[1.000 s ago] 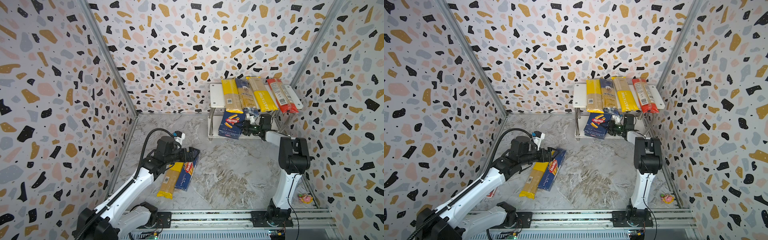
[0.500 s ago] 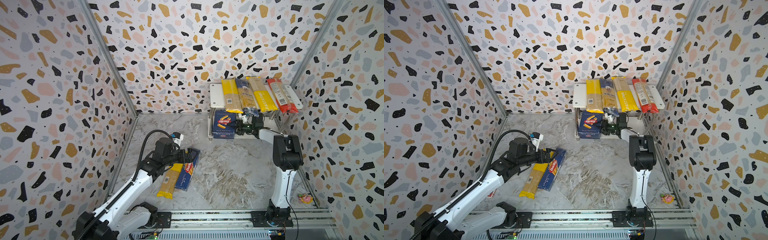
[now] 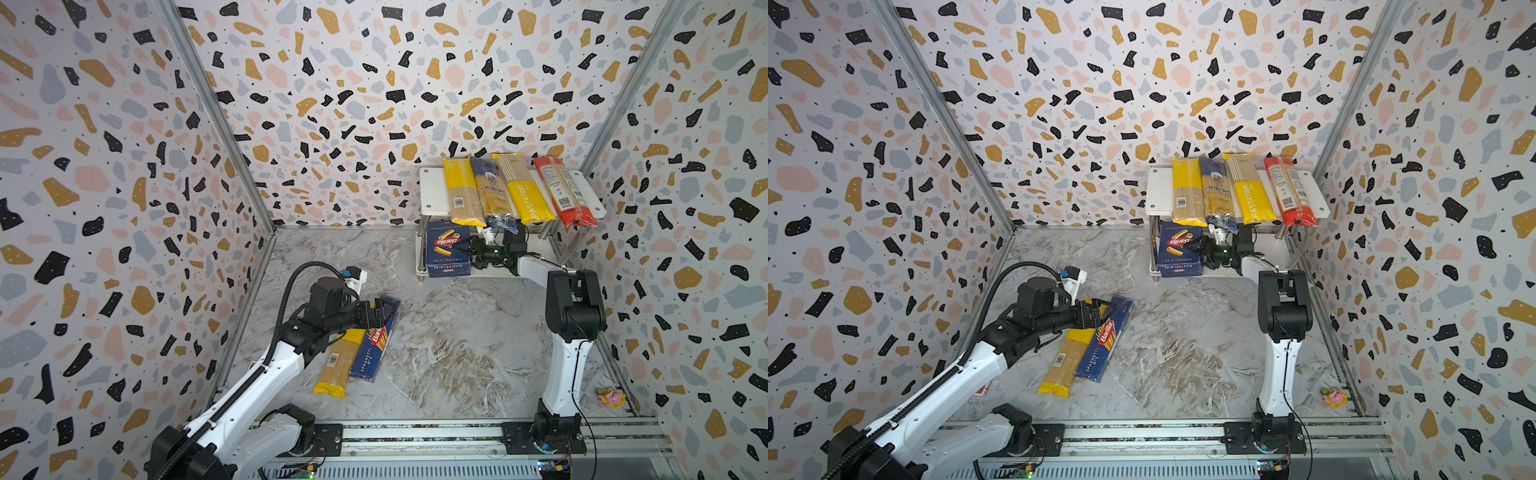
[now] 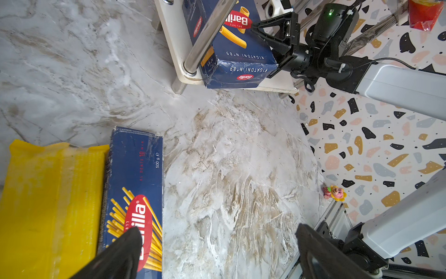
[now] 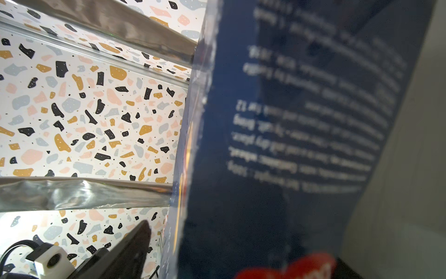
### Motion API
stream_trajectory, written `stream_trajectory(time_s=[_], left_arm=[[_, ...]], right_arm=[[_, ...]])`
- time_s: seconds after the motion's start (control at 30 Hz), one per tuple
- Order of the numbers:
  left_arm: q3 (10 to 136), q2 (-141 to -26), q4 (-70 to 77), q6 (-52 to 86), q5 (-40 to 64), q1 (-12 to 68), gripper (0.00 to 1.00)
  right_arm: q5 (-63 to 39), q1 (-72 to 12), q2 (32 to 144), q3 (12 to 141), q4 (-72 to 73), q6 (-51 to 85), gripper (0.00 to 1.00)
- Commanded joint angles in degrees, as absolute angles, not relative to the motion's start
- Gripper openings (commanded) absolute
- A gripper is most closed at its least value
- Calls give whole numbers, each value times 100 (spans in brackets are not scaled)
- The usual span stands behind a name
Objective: Arrange pasta packages on shelves
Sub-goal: Place the pasta box on the shelf, then rotate the pasta box at the center of the table.
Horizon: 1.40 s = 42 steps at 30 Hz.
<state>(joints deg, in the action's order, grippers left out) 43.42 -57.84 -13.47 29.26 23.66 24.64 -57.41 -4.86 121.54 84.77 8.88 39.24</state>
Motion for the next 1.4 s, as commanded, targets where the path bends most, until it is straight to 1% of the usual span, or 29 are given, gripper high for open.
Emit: stream_trajectory(time_s=[0.0,0.1,0.2,0.57,0.7,0.8,0.97,1.1,1.23,1.3,1.37], left_arm=[[4241,-5702,-1070,2955,2521,2419,99],[4178,-5704,-938,3001,2703,2421,99],[4135,-5688,-917,3049,2772,2418,99],[4133,-5488,-975,3006,2788,2417,100],[4144,-5493,-1055,3012,2665,2425,99],[4166,-5515,-1282,3015,2358,2424,100],[3983,-5554,-1565,3065,1814,2419,99],[3849,-5493,-1598,3248,1705,2420,100],[3483,-5355,-1394,3618,1697,2417,98],[3305,-5280,-1388,3743,1710,2418,96],[3142,-5155,-1418,3853,1639,2420,95]], right_arm=[[-5734,-423,11488,8479,794,3571,93],[-5556,-369,11263,8303,687,3473,99],[-5561,-294,11111,8127,812,3533,99],[-5285,-147,10870,8146,284,3364,99],[-5250,-148,10824,7959,116,3297,99],[-5230,-142,10622,7658,-30,3178,99],[-5079,-103,9879,6844,-122,3003,99],[-5120,-104,9356,6421,-525,2765,99],[-5045,-127,8454,5561,-481,2758,99],[-4990,-236,8011,5168,-502,2803,99],[-4842,-566,7544,4785,-511,2895,100]])
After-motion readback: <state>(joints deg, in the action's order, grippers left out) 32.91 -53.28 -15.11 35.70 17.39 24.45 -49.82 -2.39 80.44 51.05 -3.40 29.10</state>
